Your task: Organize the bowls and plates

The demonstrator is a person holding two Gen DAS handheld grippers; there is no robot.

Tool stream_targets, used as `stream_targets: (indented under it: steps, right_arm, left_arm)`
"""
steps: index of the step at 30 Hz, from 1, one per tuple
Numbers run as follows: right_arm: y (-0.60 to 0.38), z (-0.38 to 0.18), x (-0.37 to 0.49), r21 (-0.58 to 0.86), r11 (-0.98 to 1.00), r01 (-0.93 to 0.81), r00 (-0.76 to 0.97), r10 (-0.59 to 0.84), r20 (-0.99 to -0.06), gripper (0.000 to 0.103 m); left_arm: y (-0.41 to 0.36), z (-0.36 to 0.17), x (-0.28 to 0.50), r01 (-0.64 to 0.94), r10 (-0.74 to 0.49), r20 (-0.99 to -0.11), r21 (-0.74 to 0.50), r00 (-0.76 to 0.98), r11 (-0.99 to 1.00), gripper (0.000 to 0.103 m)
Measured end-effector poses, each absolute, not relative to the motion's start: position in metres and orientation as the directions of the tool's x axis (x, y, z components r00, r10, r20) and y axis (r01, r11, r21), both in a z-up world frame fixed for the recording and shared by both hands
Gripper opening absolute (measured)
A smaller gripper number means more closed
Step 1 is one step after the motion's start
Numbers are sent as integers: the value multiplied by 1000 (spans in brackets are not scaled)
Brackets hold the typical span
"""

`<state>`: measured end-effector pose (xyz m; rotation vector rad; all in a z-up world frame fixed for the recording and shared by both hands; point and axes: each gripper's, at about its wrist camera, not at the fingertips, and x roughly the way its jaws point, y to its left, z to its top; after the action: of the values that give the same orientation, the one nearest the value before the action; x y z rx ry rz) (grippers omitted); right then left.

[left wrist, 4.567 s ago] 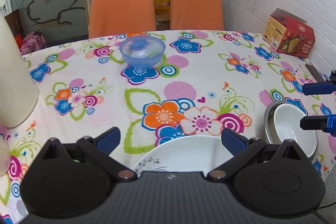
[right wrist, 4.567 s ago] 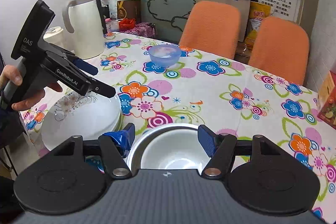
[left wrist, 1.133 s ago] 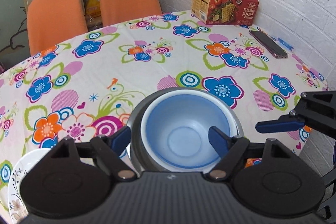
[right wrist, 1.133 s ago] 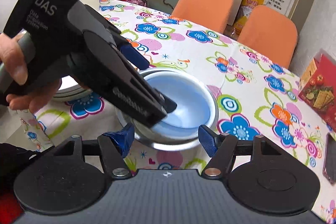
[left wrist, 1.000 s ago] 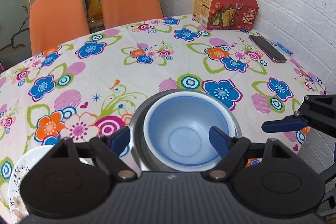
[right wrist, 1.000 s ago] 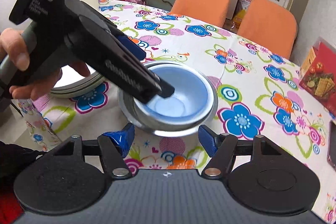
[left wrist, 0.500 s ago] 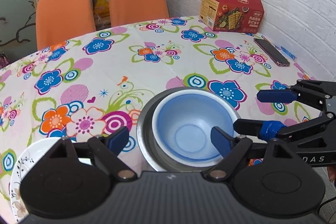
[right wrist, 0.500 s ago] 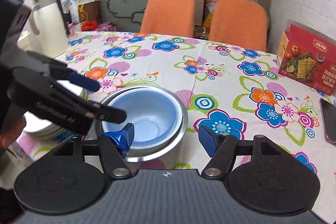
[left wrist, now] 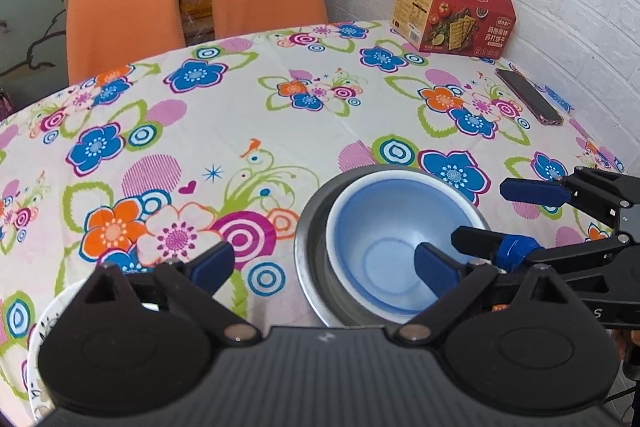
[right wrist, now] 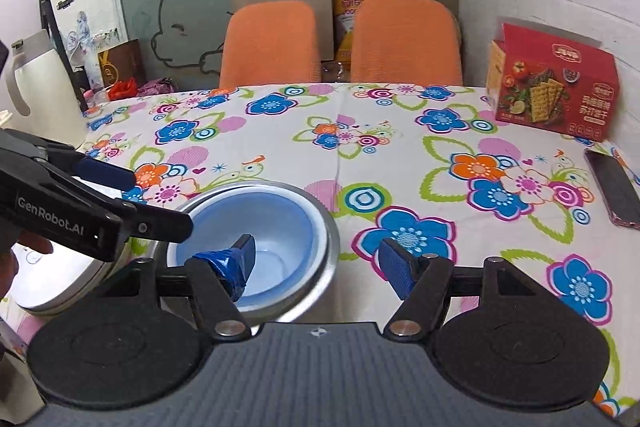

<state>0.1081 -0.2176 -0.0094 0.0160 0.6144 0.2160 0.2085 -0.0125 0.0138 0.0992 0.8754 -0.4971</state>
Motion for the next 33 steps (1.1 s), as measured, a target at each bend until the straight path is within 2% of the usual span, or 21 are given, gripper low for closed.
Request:
stream_targets:
  steps: [5,15,20,25,28,30,31,33]
  right_arm:
    - [-208,-17,128,23,978,-207,775,179,-606,54]
    - [-205,-50,159,58,974,-221,677,196,-709,55]
    - [-205,-53,158,102,970,-220,676,227,-701,57]
    - [-205,-59,149,118,974,-192,731,222,-646,59]
    - [-204,-58,150,114,976,-183,729,213,-651,59]
    - [-204,-58,150,115,974,-193,729,221,-648,60]
    - [-205,-59,149,119,973,-200,732,229,-642,57]
    - [-207,-59,145,135,966,-219,736,254,-627,51]
  left_arm:
    - [-20,-3,234,468,-395,-792,-159,465,869,95]
    - [-32,-29,254,491,-373,-841,-152,392,858,95]
    - [-33,-30,253,502,-362,-842,-128,400,855,93]
    - [-35,-31,253,504,-351,-841,-111,411,856,93]
    - [-34,-32,250,509,-354,-836,-107,419,854,93]
    - [-34,-31,247,516,-366,-830,-113,420,849,88]
    - [-34,-30,246,525,-378,-826,-119,419,843,81]
    - [-37,-26,240,551,-417,-817,-150,399,821,58]
